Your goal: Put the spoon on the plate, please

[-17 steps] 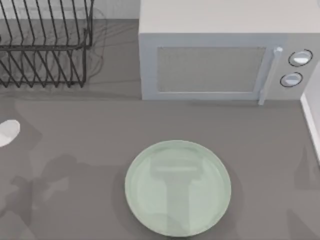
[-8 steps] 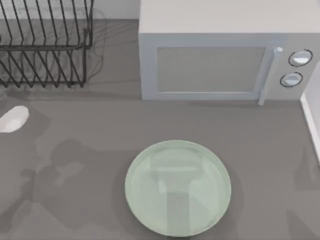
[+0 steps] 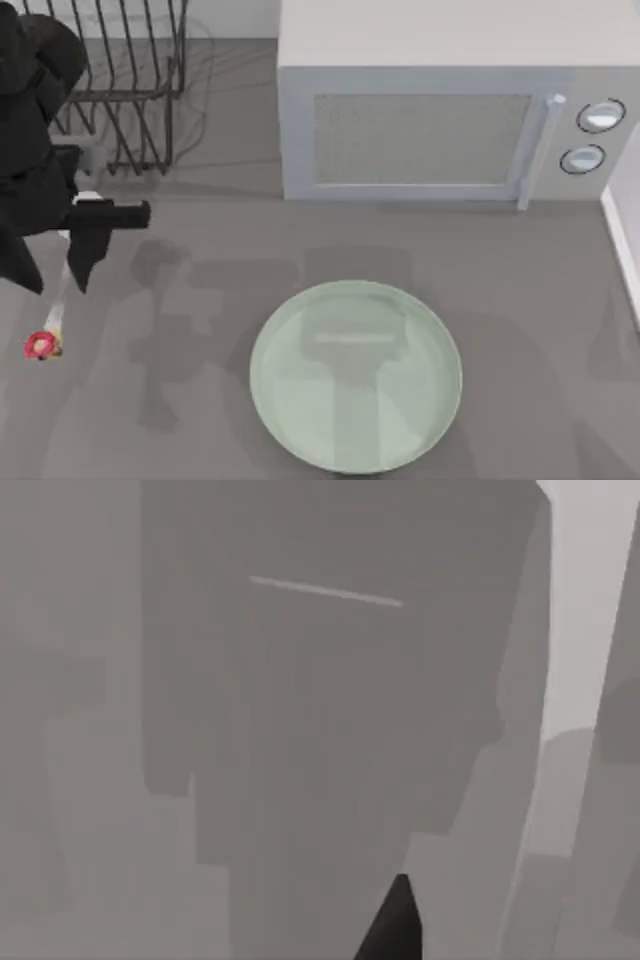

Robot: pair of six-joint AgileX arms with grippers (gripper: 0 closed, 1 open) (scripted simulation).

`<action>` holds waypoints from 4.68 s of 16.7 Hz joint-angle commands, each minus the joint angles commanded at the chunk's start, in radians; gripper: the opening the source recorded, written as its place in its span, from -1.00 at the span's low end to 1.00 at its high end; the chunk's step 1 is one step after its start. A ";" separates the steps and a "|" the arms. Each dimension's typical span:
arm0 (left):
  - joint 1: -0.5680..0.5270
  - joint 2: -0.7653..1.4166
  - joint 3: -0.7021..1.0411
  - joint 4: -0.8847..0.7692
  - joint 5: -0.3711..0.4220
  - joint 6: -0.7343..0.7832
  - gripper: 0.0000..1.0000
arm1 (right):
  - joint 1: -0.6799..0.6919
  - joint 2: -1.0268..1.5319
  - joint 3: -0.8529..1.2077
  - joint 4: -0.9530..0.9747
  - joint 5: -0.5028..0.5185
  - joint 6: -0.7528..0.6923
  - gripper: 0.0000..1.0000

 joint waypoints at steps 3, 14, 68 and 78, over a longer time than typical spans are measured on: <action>-0.132 0.077 0.057 -0.014 0.001 -0.435 -1.00 | 0.000 0.000 0.000 0.000 0.000 0.000 1.00; -0.577 0.242 0.234 0.011 -0.006 -1.873 -1.00 | 0.000 0.000 0.000 0.000 0.000 0.000 1.00; -0.705 0.280 0.153 0.223 -0.026 -2.243 -0.25 | 0.000 0.000 0.000 0.000 0.000 0.000 1.00; -0.705 0.280 0.153 0.223 -0.026 -2.243 1.00 | 0.000 0.000 0.000 0.000 0.000 0.000 1.00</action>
